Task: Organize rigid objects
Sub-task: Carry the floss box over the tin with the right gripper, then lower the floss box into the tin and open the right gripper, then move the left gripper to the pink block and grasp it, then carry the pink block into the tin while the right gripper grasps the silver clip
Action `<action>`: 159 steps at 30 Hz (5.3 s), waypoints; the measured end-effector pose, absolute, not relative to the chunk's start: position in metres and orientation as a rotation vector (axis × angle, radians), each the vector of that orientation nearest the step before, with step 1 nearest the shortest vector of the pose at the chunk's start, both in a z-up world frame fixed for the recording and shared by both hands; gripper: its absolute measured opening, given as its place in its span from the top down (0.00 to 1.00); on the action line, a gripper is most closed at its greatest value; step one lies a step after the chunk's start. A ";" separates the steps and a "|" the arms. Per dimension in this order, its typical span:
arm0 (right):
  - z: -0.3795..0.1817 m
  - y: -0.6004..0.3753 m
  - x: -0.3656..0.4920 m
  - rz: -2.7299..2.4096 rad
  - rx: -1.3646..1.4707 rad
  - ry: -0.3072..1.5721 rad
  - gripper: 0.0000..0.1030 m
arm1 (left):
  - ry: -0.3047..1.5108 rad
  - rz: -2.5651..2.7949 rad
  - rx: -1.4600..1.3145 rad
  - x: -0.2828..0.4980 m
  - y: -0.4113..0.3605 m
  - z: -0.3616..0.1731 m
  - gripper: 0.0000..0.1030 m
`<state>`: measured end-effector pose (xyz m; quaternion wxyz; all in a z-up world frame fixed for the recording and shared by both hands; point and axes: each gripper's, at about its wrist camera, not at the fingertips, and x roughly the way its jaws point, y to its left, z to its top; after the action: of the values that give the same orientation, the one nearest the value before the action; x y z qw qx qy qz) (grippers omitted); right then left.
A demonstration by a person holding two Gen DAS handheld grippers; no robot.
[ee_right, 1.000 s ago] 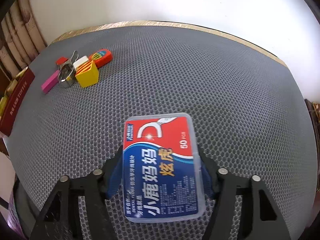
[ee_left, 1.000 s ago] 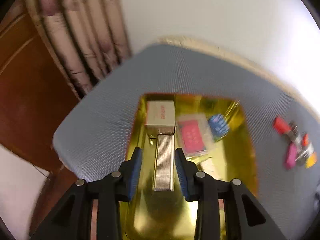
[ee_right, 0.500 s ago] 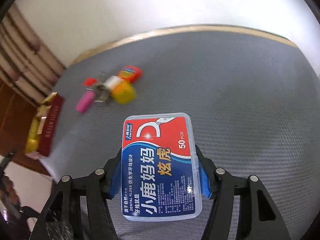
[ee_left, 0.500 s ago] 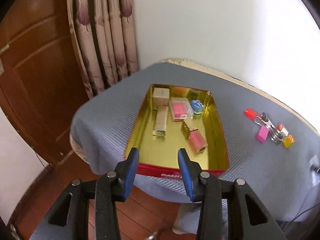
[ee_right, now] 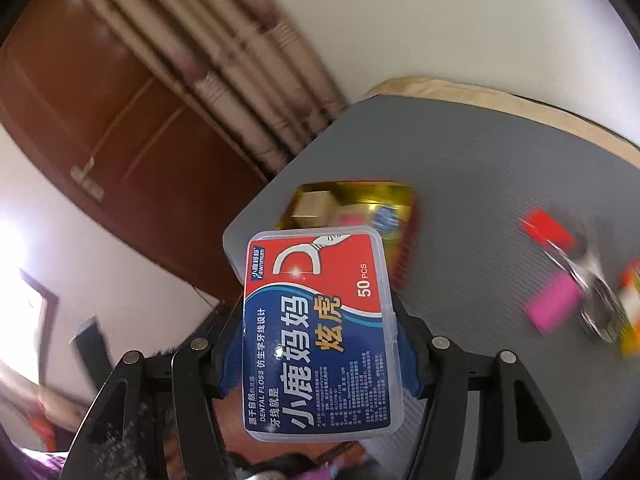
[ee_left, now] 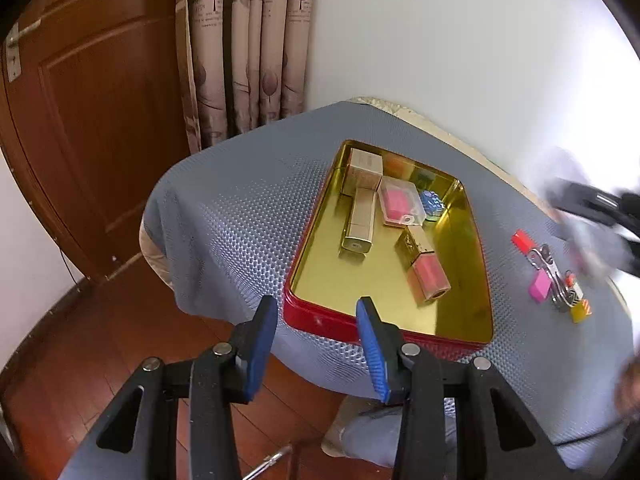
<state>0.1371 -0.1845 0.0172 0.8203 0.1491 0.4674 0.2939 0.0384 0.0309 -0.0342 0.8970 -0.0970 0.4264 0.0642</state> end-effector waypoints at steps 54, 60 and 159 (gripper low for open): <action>-0.097 -0.512 0.006 -0.190 0.335 0.880 0.01 | 1.014 -0.570 0.263 0.152 -0.252 -0.067 0.57; -0.095 -0.519 -0.002 -0.138 0.342 0.877 0.01 | 1.075 -0.610 0.358 0.176 -0.281 -0.096 0.57; -0.088 -0.276 0.166 0.284 -0.127 1.280 0.49 | 1.077 -0.160 0.008 0.138 0.010 -0.064 0.70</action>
<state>0.1665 -0.2762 -0.0884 0.7908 -0.0590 0.5947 0.1320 0.1381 0.0104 -0.0636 0.8554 0.0040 0.5123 -0.0761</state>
